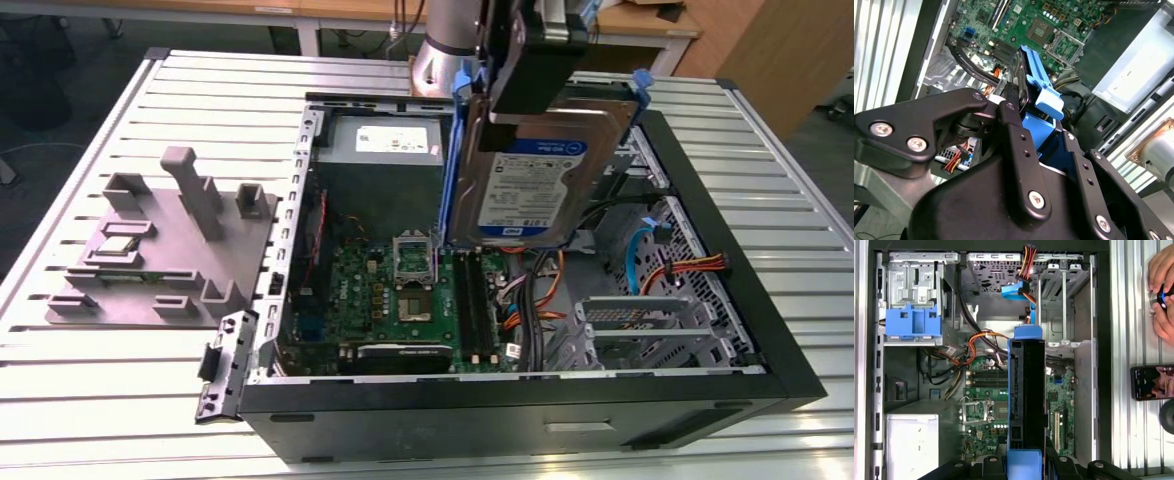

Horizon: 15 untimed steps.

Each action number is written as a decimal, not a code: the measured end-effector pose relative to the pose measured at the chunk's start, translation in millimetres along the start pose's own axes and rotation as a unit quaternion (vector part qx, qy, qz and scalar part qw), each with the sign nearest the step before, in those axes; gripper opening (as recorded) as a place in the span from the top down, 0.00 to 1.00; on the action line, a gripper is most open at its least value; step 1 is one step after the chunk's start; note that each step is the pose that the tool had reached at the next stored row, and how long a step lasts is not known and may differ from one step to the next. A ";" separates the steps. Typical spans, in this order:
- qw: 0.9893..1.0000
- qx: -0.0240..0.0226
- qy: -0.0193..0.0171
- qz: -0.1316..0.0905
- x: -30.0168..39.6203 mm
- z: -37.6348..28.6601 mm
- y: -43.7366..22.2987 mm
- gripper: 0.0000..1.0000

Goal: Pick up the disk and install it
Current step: 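Insert the disk into the insertion slot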

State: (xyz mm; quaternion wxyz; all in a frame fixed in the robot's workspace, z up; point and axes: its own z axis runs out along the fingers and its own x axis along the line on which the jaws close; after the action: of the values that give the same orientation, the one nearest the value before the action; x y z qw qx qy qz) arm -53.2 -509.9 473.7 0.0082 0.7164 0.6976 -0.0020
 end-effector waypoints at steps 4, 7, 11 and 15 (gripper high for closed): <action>1.000 0.001 0.000 0.000 -2.3 0.4 9.5 0.64; 1.000 0.002 0.009 0.000 -6.5 0.7 11.2 0.64; 1.000 0.002 0.022 0.000 -13.8 0.9 12.1 0.64; 1.000 0.002 0.022 0.000 -22.1 1.3 13.6 0.64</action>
State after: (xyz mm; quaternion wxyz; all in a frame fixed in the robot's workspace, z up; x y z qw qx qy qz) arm -40.1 -532.3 472.8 -0.0086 0.7164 0.6976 0.0124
